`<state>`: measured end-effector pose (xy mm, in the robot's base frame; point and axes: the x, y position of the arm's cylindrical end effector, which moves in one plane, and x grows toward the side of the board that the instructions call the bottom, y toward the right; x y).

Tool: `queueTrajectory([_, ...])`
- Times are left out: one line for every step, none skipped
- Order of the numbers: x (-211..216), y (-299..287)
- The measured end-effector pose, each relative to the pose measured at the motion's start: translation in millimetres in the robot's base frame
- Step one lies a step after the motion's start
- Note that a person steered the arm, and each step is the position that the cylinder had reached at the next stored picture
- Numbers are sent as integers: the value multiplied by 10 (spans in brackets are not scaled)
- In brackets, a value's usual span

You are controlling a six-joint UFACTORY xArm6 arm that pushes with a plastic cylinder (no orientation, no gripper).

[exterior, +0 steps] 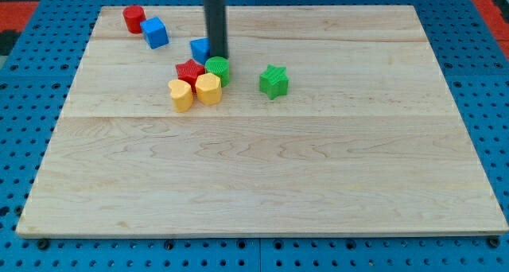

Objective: Nudge the group of blocks left a bit

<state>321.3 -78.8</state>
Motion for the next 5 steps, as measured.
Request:
queueTrajectory([167, -94])
queueTrajectory([-126, 218])
queueTrajectory([-44, 651])
queueTrajectory([282, 660])
queueTrajectory([381, 443])
